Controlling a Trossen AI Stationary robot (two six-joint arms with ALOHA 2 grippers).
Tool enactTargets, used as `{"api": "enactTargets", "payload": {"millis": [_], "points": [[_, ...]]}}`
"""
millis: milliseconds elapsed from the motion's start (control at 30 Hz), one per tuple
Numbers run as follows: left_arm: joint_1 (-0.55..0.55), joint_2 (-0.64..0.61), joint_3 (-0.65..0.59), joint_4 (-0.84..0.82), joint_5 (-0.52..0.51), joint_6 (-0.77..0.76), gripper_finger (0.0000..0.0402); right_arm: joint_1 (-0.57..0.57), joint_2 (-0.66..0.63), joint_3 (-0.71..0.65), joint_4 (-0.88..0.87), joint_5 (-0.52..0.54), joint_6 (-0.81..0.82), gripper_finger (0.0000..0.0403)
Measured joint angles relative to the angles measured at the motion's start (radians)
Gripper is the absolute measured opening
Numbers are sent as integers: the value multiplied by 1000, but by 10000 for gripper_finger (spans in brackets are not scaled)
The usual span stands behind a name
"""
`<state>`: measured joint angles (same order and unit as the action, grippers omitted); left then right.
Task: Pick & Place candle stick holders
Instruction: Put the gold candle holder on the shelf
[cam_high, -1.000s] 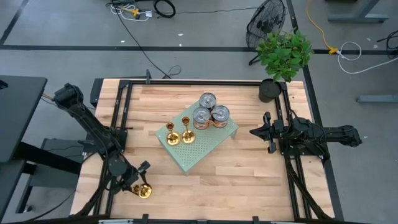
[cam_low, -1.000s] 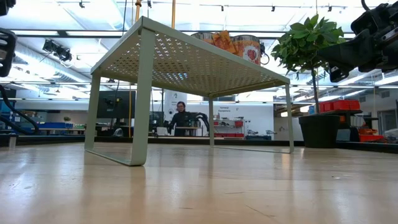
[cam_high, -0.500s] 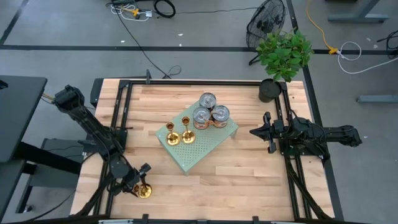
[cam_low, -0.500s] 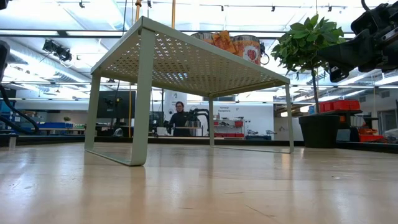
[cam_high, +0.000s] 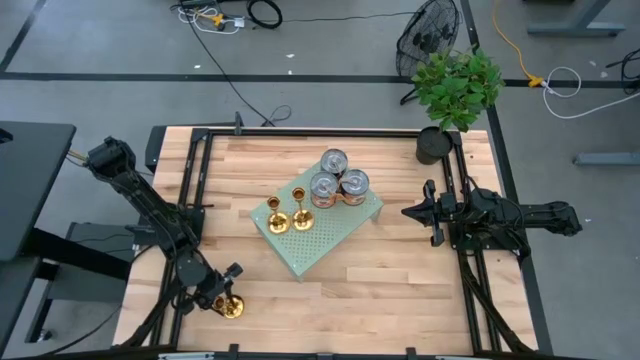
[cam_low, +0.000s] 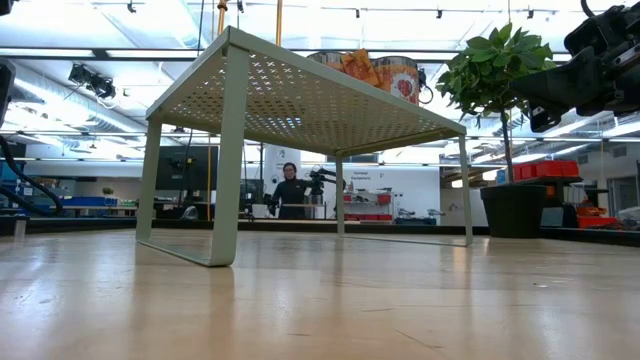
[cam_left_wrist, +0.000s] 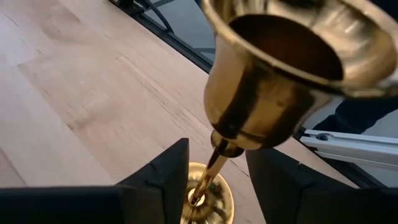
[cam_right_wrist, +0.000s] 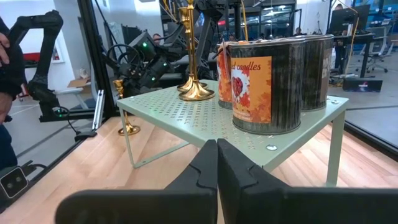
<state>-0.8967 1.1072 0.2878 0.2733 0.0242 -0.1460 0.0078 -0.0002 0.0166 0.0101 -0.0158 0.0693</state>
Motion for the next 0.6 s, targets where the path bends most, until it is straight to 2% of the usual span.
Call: {"api": "enactTargets", "payload": {"millis": [600], "points": [[0,0,0,10,-1,88,103,0,0,0,0,0,0,3]]}}
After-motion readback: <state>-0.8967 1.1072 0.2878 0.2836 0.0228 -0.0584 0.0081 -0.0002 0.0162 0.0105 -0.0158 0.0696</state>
